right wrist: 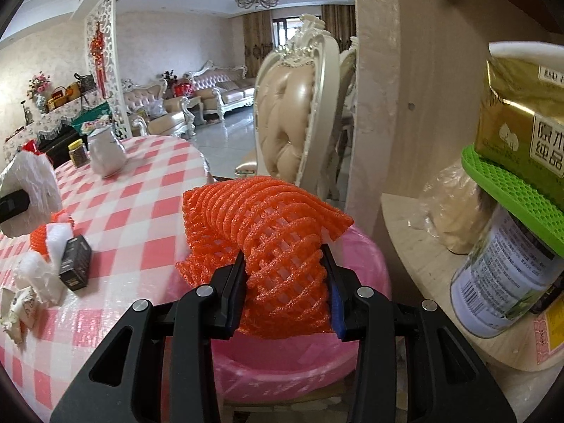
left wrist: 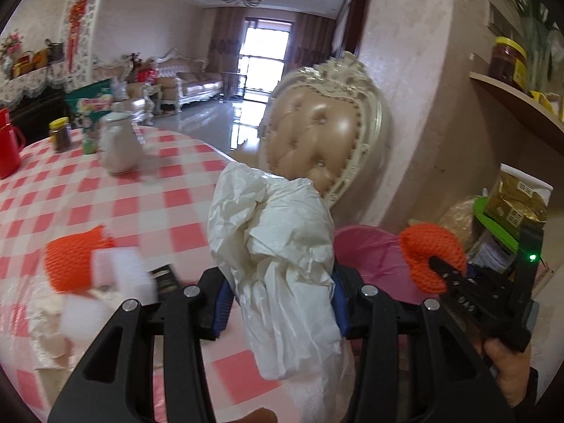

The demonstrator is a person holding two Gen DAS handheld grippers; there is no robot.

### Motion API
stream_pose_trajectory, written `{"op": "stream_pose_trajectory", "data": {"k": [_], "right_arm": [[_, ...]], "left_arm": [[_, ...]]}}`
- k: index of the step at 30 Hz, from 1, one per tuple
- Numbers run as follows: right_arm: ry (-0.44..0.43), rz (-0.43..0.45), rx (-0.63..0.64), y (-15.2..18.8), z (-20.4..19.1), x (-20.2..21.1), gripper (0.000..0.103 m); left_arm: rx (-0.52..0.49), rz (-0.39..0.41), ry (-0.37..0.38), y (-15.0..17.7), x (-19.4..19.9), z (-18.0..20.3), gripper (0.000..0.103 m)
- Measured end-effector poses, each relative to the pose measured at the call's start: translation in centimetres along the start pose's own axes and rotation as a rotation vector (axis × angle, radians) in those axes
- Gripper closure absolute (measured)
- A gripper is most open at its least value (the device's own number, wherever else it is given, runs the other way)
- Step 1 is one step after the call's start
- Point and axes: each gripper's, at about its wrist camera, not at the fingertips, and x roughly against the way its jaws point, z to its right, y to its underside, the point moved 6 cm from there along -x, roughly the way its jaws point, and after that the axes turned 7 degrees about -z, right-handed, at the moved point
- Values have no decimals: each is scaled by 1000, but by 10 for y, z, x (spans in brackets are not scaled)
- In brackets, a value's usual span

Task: Collect trash
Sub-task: 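Carry the orange net and tissue with both tools over the pink wastebasket, then open both tools to drop the net and tissue into the wastebasket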

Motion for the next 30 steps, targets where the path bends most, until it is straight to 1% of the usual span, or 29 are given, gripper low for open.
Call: {"op": "stream_pose_trajectory", "data": {"k": [5,10,16,17,18,20,22,24,25,30], "right_arm": [[11,-14,-8,3,10,-9,64],[13,-24,-17,4,19,-17,64],[10,-30,-18,3,22,-22,63],[8,-31,-20,3,22,-24,63],[7,-31,-21,2,22,-25,62],[6,-31,-21,3,22,-26,60],[6,-30,-24,3,23,-27,52],[13,-22,-27,3,24,-27,44],[14,-21,-28,3,25,-26,43],[13,-22,-36,3,27,-26,43]], "left_arm": [[-50,-21,66,-7,-26,39,58],[-80,-48,124,-7,-48,68,57],[-98,-80,163,-5,-68,87,57],[-101,-85,170,-5,-71,88,56],[-101,-91,184,-5,-73,91,52],[-102,-99,213,-6,-77,96,49],[-102,-108,235,-7,-82,99,34],[-97,-114,242,-9,-85,101,33],[-95,-118,240,-9,-87,100,33],[-78,-120,224,-6,-87,93,32]]}}
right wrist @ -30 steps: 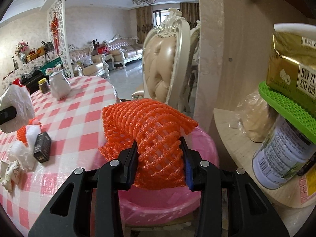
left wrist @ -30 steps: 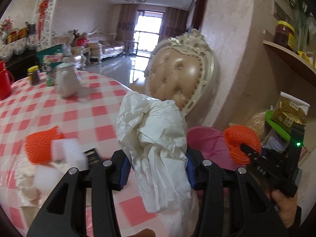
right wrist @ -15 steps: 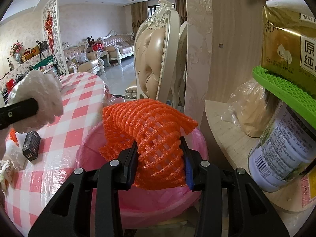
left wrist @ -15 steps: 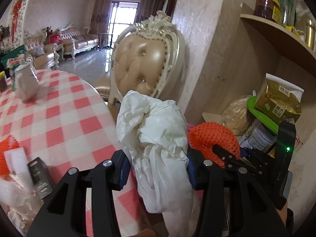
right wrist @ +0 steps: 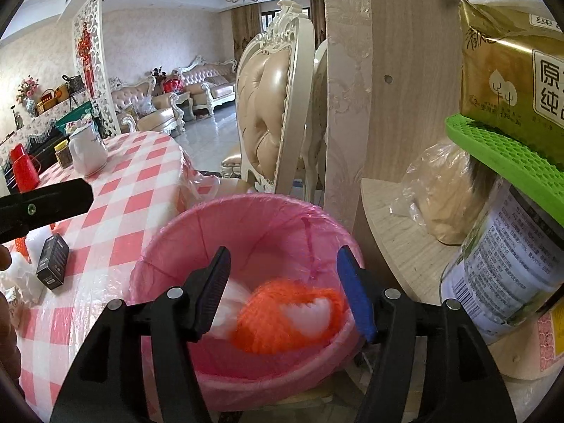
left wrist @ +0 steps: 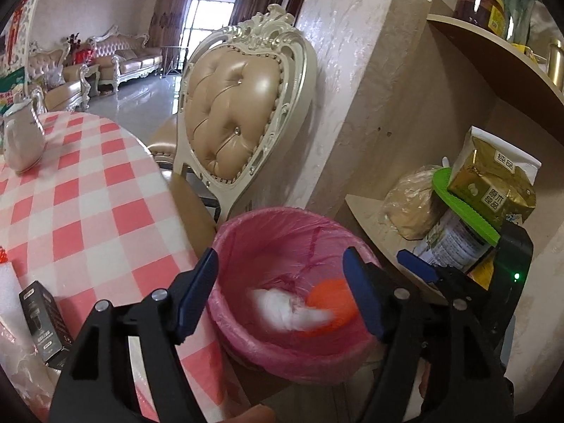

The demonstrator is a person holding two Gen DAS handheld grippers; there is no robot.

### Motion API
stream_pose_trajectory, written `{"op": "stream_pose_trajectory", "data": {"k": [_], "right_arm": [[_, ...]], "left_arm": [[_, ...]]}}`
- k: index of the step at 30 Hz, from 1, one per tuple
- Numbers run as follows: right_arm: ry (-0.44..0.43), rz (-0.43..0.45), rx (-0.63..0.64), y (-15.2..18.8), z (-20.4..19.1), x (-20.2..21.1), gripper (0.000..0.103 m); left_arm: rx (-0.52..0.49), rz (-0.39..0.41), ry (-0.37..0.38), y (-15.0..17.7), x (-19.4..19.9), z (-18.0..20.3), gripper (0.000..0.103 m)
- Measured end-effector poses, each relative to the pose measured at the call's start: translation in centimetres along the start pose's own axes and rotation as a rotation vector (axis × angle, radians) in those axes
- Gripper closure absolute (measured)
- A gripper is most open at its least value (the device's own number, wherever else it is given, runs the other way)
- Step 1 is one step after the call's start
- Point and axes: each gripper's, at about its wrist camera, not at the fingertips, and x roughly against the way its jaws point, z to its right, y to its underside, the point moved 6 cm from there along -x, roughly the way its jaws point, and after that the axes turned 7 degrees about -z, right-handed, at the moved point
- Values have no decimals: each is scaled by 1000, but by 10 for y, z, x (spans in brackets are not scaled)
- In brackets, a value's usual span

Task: Collect trash
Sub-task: 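Open both tools to drop the net and tissue into the wastebasket, then move both tools back over the table toward the white foam blocks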

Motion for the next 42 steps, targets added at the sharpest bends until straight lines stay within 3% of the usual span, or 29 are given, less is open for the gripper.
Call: {"op": "stream_pose_trajectory", "data": {"k": [8,10,22,42], "right_arm": [[-13,10,3,5,-5,8,35],[-16,17,7,6,-7,10,28],[-69,38,63,10,-52,27,22],[-201,20,172,24,-157,39,18]], "left_arm": [[28,26,-43,10,18,-13,32],[30,41,-66,13,26,-16,32],[89,120,-169,37,82,-54,32],[287,198,-369,111,195,-171,32]]}}
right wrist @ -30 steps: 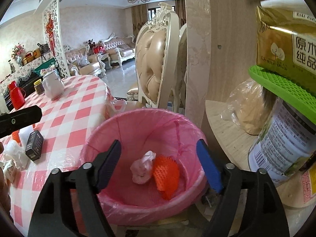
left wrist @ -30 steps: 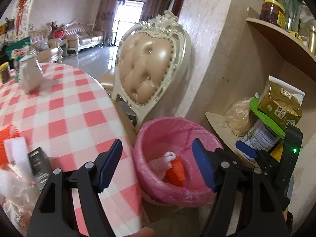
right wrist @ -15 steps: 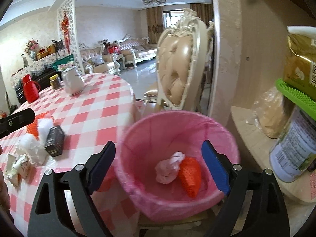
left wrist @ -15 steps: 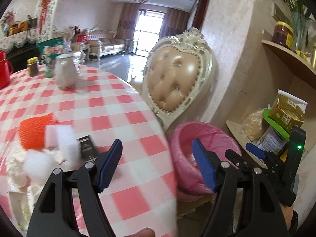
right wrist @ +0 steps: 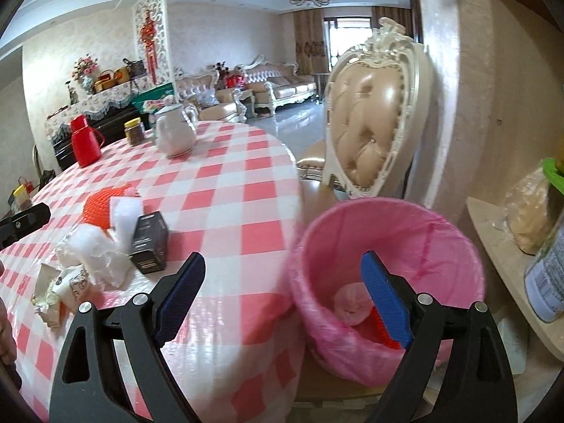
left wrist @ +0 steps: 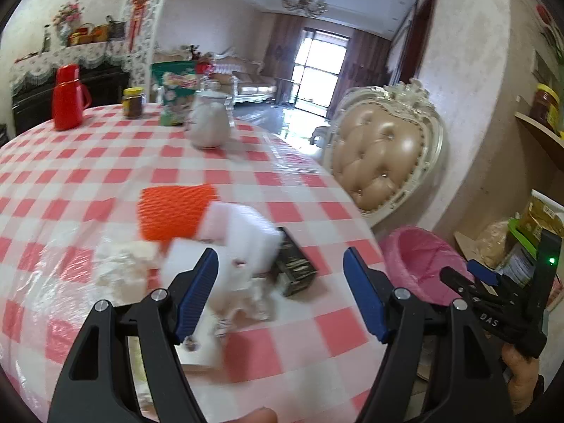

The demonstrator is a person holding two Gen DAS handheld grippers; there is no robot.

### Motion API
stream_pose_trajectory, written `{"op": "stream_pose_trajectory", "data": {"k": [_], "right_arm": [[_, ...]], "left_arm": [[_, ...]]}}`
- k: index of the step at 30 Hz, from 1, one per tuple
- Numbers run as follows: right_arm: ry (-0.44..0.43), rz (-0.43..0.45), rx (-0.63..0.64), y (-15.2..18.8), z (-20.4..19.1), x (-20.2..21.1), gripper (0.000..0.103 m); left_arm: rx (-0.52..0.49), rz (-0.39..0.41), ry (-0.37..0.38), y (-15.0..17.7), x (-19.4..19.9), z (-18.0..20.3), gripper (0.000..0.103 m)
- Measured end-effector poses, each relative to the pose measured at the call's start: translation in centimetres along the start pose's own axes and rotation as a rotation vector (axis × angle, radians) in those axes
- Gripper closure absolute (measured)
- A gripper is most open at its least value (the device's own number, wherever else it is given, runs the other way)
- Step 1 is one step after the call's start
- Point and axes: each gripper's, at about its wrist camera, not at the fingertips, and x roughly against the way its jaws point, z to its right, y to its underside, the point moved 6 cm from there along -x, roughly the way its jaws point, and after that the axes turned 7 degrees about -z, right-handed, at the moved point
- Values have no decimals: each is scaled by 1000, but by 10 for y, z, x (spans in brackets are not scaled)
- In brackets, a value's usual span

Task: Collect trash
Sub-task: 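Move both tools back over the table toward the white foam blocks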

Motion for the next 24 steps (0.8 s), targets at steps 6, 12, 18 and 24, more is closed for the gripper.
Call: {"op": "stream_pose_trajectory", "data": {"k": [6,12,18,24], "right_arm": [[-28,-9,31,0,-23,-5,18],[-57,-17,53,0,-42,-9,18],[-74,-31,71,1,-53,-16,18],[-94,-44,82,0,-62,-25,18]], "left_arm": [[49,-6,-31,6,7,-32,32],[64,-33,-43,10,-2,-46,32],[76,-92,-57,11,-24,-56,32],[69,-165,-76,14,-50,-61,32]]}}
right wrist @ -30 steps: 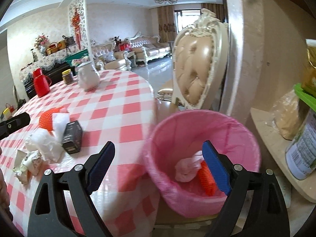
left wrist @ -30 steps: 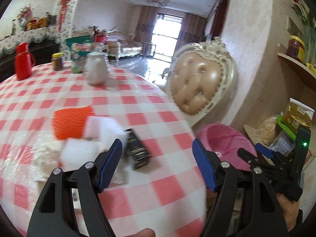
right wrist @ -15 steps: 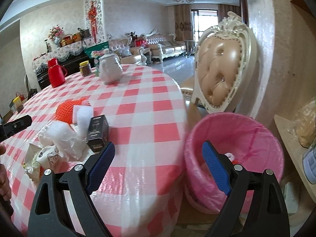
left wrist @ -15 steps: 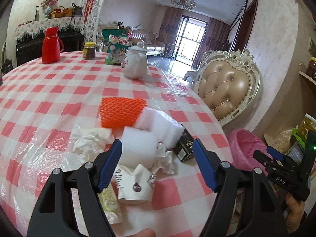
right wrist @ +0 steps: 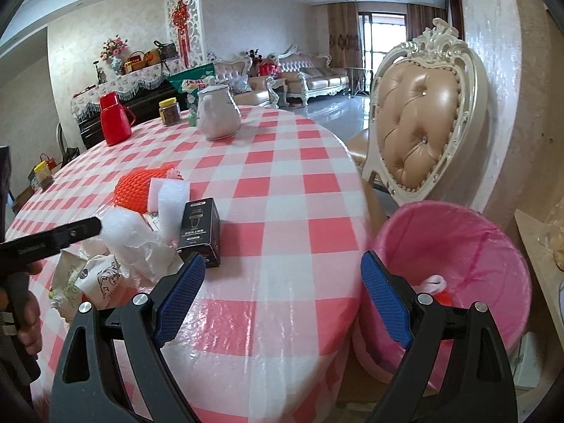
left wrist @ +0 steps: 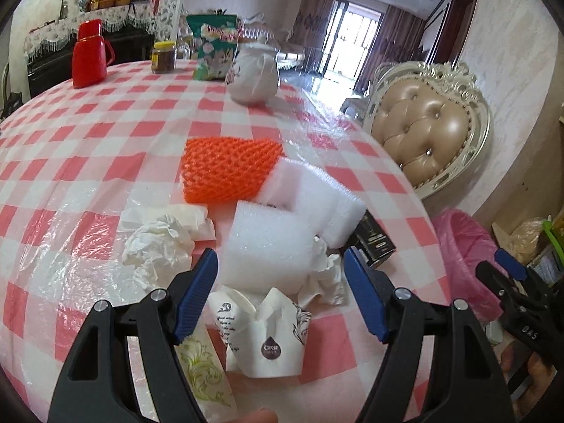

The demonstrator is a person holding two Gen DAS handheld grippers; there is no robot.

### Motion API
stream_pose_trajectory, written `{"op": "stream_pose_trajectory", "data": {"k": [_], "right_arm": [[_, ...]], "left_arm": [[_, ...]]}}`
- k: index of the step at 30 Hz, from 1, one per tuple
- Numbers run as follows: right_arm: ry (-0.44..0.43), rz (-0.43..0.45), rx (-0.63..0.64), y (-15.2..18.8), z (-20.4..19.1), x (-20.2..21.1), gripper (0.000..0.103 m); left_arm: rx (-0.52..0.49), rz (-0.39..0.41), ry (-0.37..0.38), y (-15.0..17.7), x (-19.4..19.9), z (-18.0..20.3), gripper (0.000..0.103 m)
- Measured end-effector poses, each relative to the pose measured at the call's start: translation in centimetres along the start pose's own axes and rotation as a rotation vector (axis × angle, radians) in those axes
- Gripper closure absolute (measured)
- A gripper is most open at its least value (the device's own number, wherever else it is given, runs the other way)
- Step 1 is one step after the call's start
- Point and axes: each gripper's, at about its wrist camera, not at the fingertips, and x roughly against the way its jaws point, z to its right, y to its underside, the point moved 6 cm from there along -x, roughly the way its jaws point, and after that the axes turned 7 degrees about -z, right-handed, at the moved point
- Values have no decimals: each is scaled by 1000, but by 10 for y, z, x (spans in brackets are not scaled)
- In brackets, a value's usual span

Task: Collect trash
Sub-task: 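Move both tools back over the table toward the white foam blocks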

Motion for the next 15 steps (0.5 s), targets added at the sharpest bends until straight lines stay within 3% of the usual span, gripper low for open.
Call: {"op": "stream_pose_trajectory", "data": {"k": [15], "right_arm": [[-48,-10,31,-16,-25,-20,18]], "left_arm": [[-40,-95,-39,-2,-35,-4,32]]}}
